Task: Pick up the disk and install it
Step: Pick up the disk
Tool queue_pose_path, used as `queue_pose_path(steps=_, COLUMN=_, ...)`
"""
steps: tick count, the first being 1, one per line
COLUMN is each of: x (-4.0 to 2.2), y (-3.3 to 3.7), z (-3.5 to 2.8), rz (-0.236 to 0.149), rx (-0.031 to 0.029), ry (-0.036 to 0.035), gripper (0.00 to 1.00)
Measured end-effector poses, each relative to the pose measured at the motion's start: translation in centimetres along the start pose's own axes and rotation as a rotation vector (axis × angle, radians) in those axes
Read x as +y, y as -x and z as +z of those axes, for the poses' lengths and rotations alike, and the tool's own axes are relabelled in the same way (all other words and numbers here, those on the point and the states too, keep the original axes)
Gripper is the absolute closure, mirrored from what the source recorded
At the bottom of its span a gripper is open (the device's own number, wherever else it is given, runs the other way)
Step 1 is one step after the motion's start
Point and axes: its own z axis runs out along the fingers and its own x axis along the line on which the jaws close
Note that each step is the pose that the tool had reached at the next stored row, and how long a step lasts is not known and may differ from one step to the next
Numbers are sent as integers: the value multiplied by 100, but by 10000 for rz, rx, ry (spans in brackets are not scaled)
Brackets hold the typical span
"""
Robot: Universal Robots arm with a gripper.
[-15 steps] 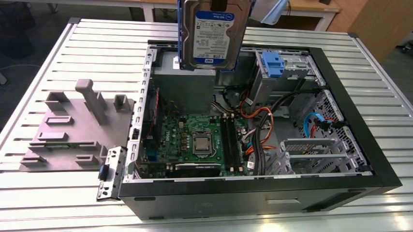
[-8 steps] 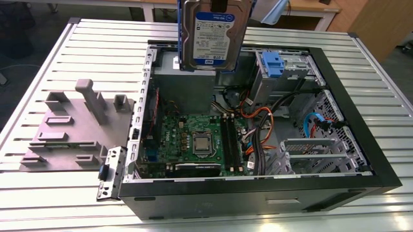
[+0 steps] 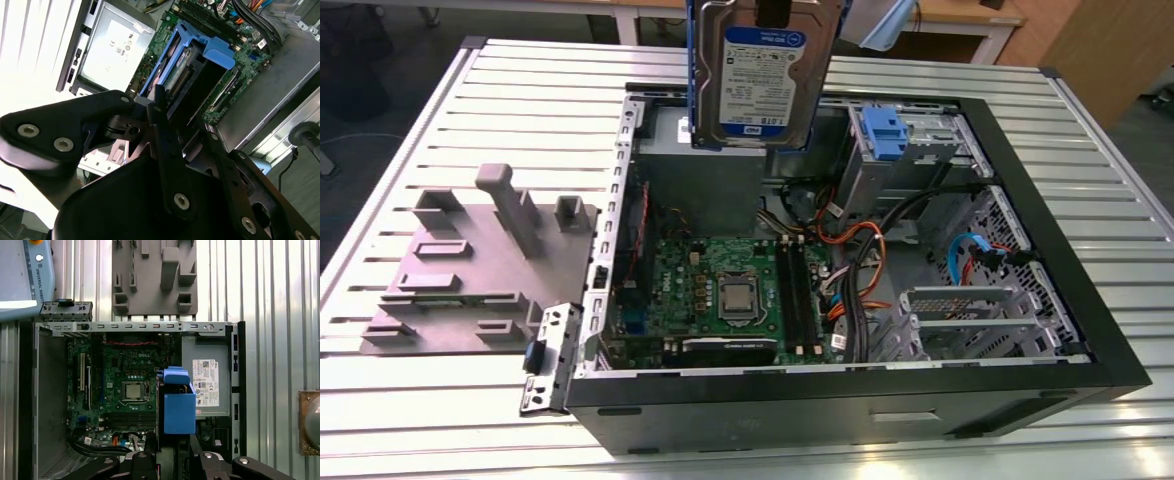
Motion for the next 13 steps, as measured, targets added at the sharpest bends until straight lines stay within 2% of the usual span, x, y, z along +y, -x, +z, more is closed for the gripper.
queue_pose_path(steps=7, x=0, y=-4, z=0, rz=-1, rx=0, ry=0, gripper=65)
queue_pose_path(steps=13, x=-2, y=-55, z=-1, rz=-1, rx=0, ry=0, gripper=65)
